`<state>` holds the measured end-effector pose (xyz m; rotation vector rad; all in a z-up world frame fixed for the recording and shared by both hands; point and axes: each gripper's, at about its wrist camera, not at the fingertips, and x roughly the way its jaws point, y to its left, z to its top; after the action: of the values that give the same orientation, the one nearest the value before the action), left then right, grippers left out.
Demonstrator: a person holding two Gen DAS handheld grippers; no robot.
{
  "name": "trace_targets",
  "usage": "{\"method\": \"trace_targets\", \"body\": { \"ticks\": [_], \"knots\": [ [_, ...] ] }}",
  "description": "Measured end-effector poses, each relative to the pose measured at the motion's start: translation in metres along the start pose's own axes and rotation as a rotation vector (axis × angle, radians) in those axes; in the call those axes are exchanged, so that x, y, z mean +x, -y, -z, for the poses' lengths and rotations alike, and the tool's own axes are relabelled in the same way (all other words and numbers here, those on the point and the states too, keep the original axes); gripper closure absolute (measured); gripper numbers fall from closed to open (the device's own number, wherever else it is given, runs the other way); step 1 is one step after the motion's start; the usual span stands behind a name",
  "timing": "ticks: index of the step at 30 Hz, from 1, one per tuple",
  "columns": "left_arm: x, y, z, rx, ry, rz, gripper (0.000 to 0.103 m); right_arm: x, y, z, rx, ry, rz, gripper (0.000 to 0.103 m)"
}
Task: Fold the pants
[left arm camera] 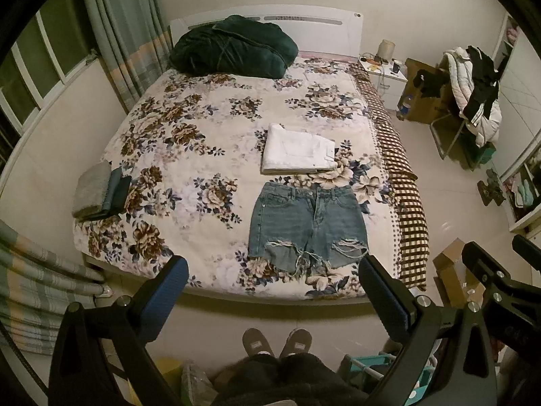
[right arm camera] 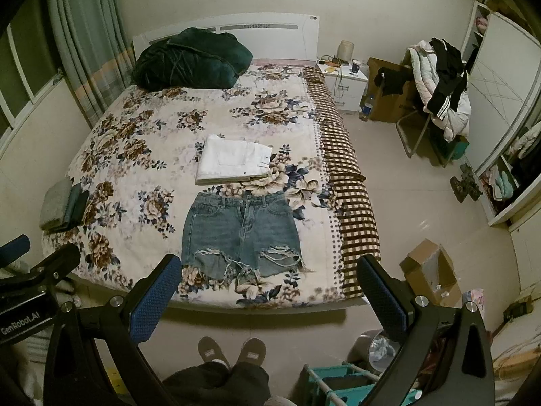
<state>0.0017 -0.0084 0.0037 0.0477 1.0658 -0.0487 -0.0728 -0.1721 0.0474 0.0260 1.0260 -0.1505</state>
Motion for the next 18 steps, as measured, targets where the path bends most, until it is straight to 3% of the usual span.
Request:
{"method": "trace_targets", "body": {
  "ticks": [18],
  "knots": [
    [-0.0005,0.0039,0.0039,-0.002,0.003,0.008,0.0,0.0011,0.0031,0.0018,-0.014,-0.001,0.002,0.0]
  ]
}}
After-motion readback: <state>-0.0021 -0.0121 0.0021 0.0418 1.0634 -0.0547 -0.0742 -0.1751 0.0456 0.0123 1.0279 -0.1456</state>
